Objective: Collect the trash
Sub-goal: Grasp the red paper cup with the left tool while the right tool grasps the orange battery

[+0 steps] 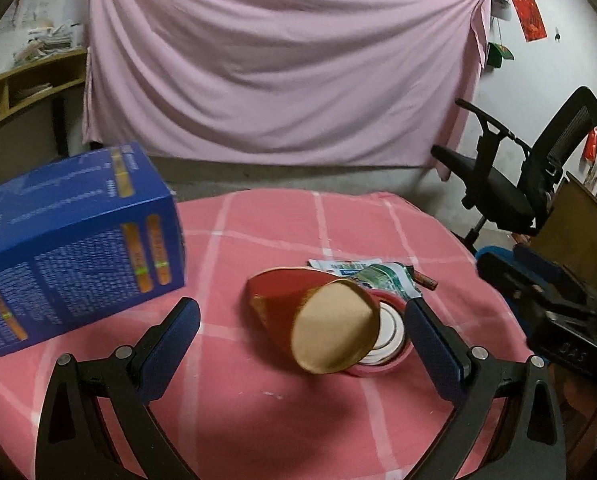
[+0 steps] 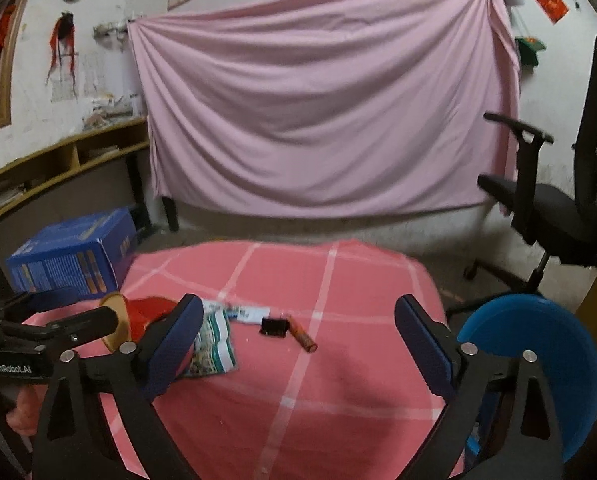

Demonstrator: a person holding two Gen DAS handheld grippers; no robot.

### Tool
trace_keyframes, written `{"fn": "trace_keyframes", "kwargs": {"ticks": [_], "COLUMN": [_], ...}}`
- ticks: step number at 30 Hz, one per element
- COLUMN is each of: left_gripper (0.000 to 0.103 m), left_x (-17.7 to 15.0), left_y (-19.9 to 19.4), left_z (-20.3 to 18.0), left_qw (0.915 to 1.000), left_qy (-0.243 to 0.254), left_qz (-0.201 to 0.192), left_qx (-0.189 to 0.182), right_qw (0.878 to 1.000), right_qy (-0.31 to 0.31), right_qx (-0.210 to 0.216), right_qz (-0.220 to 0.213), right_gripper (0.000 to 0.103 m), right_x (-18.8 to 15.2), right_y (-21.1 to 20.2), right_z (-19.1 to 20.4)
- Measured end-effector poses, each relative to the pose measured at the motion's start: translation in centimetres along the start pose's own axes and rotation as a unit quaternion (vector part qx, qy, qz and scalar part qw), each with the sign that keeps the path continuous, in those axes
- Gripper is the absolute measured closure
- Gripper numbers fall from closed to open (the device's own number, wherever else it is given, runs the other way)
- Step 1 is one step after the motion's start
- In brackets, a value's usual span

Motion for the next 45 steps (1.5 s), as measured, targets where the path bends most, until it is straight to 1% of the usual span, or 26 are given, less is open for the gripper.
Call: {"fn": "trace_keyframes", "kwargs": {"ticks": [2,3,4,5,7,8,11,13,15,18,22,25,28,31,32,33,35,37,45], "left_gripper": [0.009,0.013,0.019,0.022,0.034,0.034,0.034,0.035,0.035,0.035,0.035,0.035,0.036,0.036,0.036,0.037,0.037,0.039,0.041], "left_x": [0.3,0.4,0.5,0.6,0.7,0.7,0.7,0.7,0.7,0.7,0.6,0.5,0.4,0.3,0.2,0.2,0.0,-0.2,-0.8], "left_y": [0.4,0.6,0.8,1.2,1.9,2.1,2.0,2.2,2.1,1.9,1.4,1.0,0.7,0.3,0.1,-0.1,-0.4,-0.7,-1.9], "left_z": [-0.2,-0.2,-0.2,-0.2,-0.2,0.0,0.2,0.3,0.8,1.3,2.0,2.6,3.5,4.1,4.3,4.4,4.6,4.6,3.8], "left_qw": [1.0,0.9999,0.9999,0.9997,0.9992,0.9989,0.9989,0.9988,0.9986,0.9981,0.9972,0.9962,0.9944,0.9927,0.9923,0.9921,0.9919,0.9917,0.9918], "left_qy": [-0.002,-0.003,-0.004,-0.005,-0.006,-0.008,-0.015,-0.02,-0.028,-0.041,-0.054,-0.065,-0.083,-0.1,-0.103,-0.106,-0.107,-0.108,-0.105], "left_qz": [0.006,0.01,0.015,0.024,0.04,0.047,0.044,0.044,0.044,0.043,0.044,0.047,0.05,0.052,0.052,0.052,0.053,0.054,0.055], "left_qx": [-0.002,-0.001,-0.001,0.001,0.005,0.004,0.0,-0.004,-0.011,-0.019,-0.029,-0.035,-0.042,-0.044,-0.044,-0.044,-0.043,-0.044,-0.049], "right_qw": [1.0,0.999,0.999,0.998,0.997,0.997,0.993,0.988,0.986,0.983,0.977,0.975,0.974,0.974,0.973,0.973,0.973,0.974,0.976], "right_qy": [0.008,0.012,0.019,0.022,0.031,0.033,0.035,0.035,0.031,0.016,-0.002,-0.018,-0.019,-0.027,-0.029,-0.032,-0.035,-0.04,-0.045], "right_qx": [0.001,0.001,0.001,0.002,0.007,0.008,0.014,0.024,0.029,0.029,0.04,0.042,0.047,0.06,0.064,0.065,0.063,0.06,0.071], "right_qz": [0.023,0.033,0.046,0.053,0.07,0.075,0.115,0.148,0.163,0.179,0.212,0.216,0.219,0.218,0.219,0.219,0.218,0.216,0.2], "right_gripper": [0.016,0.017,0.018,0.02,0.022,0.023,0.03,0.037,0.049,0.053,0.055,0.057,0.063,0.08,0.088,0.091,0.095,0.095,0.095], "right_x": [-0.1,-0.1,-0.2,-0.3,-0.5,-0.5,-0.8,-0.9,-1.0,-1.0,-1.5,-1.4,-1.4,-1.5,-1.5,-1.6,-1.8,-1.9,-2.5], "right_y": [0.8,1.2,1.6,1.8,2.3,2.5,4.2,5.6,6.3,7.0,8.3,8.8,8.9,8.7,8.7,8.5,8.2,7.8,5.1], "right_z": [-0.4,-0.6,-0.9,-1.1,-1.5,-1.6,-1.7,-1.7,-1.7,-1.5,-1.4,-1.5,-1.5,-1.4,-1.3,-1.3,-1.1,-1.1,-1.3]}}
Point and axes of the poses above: each gripper's, at about its wrist camera, not at the fingertips, and y roughly the way its jaws point, z to its left, x to its top, the point moved 1 cm from there along y, roughly the way its jaws point, and after that the axes turned 2 degrees about -x, right-handed, at the moved point
